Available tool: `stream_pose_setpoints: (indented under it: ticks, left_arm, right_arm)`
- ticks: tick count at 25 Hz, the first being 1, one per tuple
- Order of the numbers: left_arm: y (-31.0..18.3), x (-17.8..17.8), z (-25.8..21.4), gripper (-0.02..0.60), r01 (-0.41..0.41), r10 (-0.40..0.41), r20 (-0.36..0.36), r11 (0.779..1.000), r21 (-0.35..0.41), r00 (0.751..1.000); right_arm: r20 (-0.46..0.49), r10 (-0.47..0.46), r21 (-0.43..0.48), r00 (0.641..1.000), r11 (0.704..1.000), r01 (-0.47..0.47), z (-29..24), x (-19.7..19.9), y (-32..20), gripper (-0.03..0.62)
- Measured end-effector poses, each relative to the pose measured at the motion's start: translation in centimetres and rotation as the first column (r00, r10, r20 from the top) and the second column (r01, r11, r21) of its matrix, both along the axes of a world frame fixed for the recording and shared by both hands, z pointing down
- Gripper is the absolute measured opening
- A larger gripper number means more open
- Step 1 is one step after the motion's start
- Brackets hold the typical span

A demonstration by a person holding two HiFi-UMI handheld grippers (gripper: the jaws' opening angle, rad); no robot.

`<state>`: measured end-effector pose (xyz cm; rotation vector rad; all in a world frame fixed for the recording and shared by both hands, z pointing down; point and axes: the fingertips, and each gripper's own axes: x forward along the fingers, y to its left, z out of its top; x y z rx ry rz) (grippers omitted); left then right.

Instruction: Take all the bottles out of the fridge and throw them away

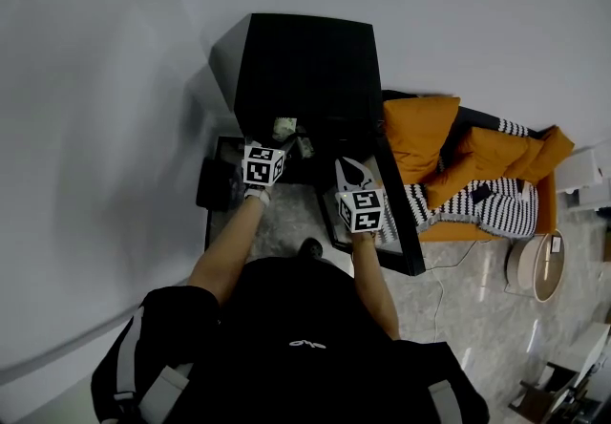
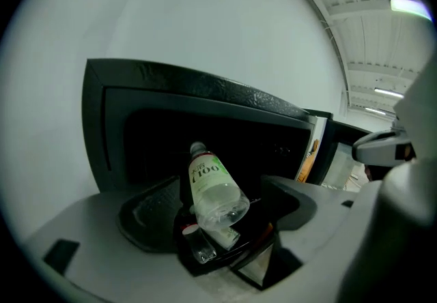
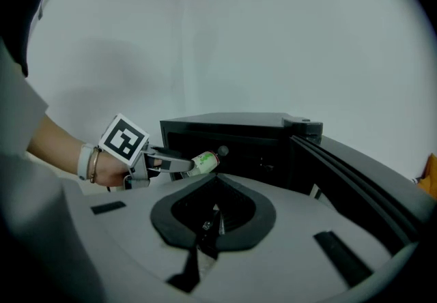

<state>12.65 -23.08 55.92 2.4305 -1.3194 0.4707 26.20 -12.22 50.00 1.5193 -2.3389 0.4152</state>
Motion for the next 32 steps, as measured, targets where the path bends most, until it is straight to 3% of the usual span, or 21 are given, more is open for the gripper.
stream_pose_setpoints:
  ticks: [5,11,15,23,32]
  left_arm:
    - [-1.6,1.3,1.3,0.387,0.039,-0.039,0.022,0.999,-0.006,0.999]
    - [-2.5,1.7,4.0,0.387,0.093,-0.088,0.052,0.992,-0.09,0.995]
    - [-2.2,1.5,4.7,0.345,0.111,-0.106,0.048,0.986,-0.128,0.993]
    - [-0.3,1.5,2.7,0.336,0.091,-0.091,0.007,0.993,-0.074,0.996]
    - [3.9,0.5,0.1,0.333,0.046,-0.046,-0.032,0.999,0.0,0.998]
  right_arm:
    - [-0.009,-0.016,-0.022,1.0,1.0,0.016,0.8,0.2,0.2,0.009]
    - [-0.008,-0.025,-0.04,1.0,0.999,0.025,1.5,1.0,0.6,0.009]
    - [-0.008,-0.025,-0.048,1.0,0.999,0.025,1.6,1.8,1.1,0.009]
    - [0.007,-0.023,-0.048,1.0,0.999,0.023,1.9,2.3,1.8,0.009]
    - [0.002,-0.066,-0.042,0.998,0.997,0.066,1.4,0.0,3.0,0.009]
